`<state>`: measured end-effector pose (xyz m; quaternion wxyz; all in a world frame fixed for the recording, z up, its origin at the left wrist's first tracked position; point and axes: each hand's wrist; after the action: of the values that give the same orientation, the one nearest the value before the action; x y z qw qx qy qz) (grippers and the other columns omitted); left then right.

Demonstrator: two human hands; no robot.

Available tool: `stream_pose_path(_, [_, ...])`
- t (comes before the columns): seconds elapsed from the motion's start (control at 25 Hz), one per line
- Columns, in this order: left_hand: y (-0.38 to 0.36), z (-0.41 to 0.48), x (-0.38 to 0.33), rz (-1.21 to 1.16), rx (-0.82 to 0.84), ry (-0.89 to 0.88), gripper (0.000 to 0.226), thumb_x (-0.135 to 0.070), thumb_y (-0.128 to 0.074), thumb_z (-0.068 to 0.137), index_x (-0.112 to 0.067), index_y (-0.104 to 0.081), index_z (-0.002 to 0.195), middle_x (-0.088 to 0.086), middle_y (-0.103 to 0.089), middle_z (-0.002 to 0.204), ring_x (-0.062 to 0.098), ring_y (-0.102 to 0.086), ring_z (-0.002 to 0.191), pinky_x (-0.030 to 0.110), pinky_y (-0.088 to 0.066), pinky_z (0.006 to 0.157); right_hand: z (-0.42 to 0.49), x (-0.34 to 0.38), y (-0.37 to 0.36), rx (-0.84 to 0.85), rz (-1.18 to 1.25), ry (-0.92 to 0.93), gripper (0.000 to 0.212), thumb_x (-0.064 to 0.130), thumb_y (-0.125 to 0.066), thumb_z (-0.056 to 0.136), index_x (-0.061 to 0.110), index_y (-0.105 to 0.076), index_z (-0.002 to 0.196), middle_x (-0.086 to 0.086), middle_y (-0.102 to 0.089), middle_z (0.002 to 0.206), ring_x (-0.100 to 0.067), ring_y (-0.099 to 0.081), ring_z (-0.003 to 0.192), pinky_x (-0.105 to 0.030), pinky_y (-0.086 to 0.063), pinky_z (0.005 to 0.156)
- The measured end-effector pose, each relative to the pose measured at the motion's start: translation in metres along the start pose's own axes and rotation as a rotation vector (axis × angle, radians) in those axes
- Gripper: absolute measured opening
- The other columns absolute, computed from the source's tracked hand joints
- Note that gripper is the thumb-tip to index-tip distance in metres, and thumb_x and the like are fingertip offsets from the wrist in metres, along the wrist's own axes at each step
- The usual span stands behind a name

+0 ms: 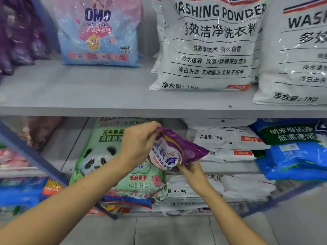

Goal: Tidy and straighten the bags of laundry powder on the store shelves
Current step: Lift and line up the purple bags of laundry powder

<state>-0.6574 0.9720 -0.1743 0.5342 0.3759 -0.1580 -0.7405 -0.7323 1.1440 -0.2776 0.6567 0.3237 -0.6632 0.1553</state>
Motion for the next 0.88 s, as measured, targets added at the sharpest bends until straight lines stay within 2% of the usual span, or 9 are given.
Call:
stream_pose_path(0.08, [0.009,0.007,-0.012,-0.072,-0.051,0.044,0.028,-0.022,-0.048,0.091,-0.004,-0.07,0.089,0.001,-0.069,0.069,0.006,-0.058,0.06,0.018,-0.045,0.055,-0.005,0.008,0.002,-0.035,0.105,0.026,0.03,0.008,-0.046,0.095,0.019,-0.045,0.124,0.011,-0.057,0.119,0.006,-0.054,0.11,-0.013,-0.045,0.09])
stream_pose_path(0.16, [0.022,0.019,-0.023,-0.141,-0.086,0.097,0.02,-0.018,-0.054,0.09,-0.005,-0.068,0.093,0.002,-0.07,0.072,0.008,-0.061,0.066,0.016,-0.048,0.058,-0.009,0.018,0.008,-0.077,0.148,0.077,0.036,0.014,-0.04,0.098,0.013,-0.041,0.133,0.006,-0.054,0.128,0.003,-0.051,0.116,-0.018,-0.044,0.098])
stream_pose_path(0.2, [0.03,0.026,-0.026,-0.159,-0.094,0.129,0.017,-0.018,-0.055,0.089,-0.007,-0.066,0.096,0.003,-0.07,0.072,0.011,-0.062,0.063,0.021,-0.05,0.057,-0.011,0.026,0.011,-0.098,0.158,0.105,0.035,0.015,-0.038,0.098,0.011,-0.044,0.132,0.003,-0.056,0.126,0.001,-0.052,0.115,-0.019,-0.045,0.097])
stream_pose_path(0.28, [0.046,0.041,-0.032,-0.18,-0.108,0.185,0.011,-0.02,-0.057,0.089,-0.011,-0.059,0.094,0.004,-0.067,0.066,0.016,-0.061,0.058,0.028,-0.048,0.053,-0.014,0.045,0.018,-0.138,0.199,0.151,0.026,0.015,-0.036,0.098,0.012,-0.056,0.114,0.005,-0.064,0.107,0.007,-0.06,0.095,-0.011,-0.048,0.081])
stream_pose_path(0.44, [0.073,0.066,-0.034,-0.132,-0.134,0.294,0.012,-0.019,-0.065,0.086,-0.018,-0.056,0.078,0.0,-0.061,0.067,0.003,-0.051,0.057,0.015,-0.041,0.056,-0.016,0.079,0.03,-0.161,0.197,0.217,0.03,0.025,-0.036,0.096,0.015,-0.062,0.084,0.009,-0.069,0.073,0.003,-0.063,0.069,-0.012,-0.049,0.064])
stream_pose_path(0.56, [0.087,0.077,-0.036,-0.284,-0.169,0.438,0.015,-0.022,-0.066,0.085,-0.023,-0.058,0.073,0.003,-0.065,0.069,0.003,-0.057,0.054,0.021,-0.046,0.051,-0.016,0.099,0.03,-0.158,0.188,0.253,0.041,0.038,-0.036,0.089,0.008,-0.062,0.079,0.0,-0.067,0.071,-0.009,-0.063,0.066,-0.021,-0.051,0.062])
stream_pose_path(0.68, [0.099,0.079,-0.036,-0.408,-0.328,0.567,0.018,-0.023,-0.067,0.084,-0.02,-0.057,0.07,-0.004,-0.062,0.065,-0.005,-0.057,0.047,0.012,-0.043,0.044,-0.016,0.118,0.026,-0.119,0.191,0.282,0.05,0.041,-0.035,0.086,0.0,-0.062,0.082,-0.009,-0.069,0.075,-0.015,-0.065,0.068,-0.028,-0.053,0.066])
stream_pose_path(0.8, [0.126,0.081,-0.025,-0.368,-0.4,0.542,0.026,-0.025,-0.066,0.085,-0.016,-0.056,0.062,-0.012,-0.059,0.054,-0.005,-0.051,0.045,0.011,-0.041,0.048,-0.012,0.14,0.017,-0.071,0.106,0.343,0.053,0.043,-0.034,0.085,-0.002,-0.062,0.081,-0.012,-0.069,0.075,-0.016,-0.064,0.067,-0.025,-0.052,0.063])
stream_pose_path(0.88, [0.145,0.082,-0.019,-0.349,-0.399,0.532,0.032,-0.022,-0.063,0.087,-0.014,-0.054,0.058,-0.017,-0.053,0.04,-0.005,-0.047,0.04,0.009,-0.035,0.044,-0.008,0.156,0.01,-0.046,0.08,0.365,0.049,0.042,-0.033,0.085,0.003,-0.062,0.078,-0.005,-0.068,0.069,-0.009,-0.064,0.062,-0.016,-0.05,0.057])
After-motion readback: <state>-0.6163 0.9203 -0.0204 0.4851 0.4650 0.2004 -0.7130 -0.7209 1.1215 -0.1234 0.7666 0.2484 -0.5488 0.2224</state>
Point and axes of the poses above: each hand's wrist, its own z-axis towards the middle knuckle, its own y-axis out of the back of the hand, x = y × z
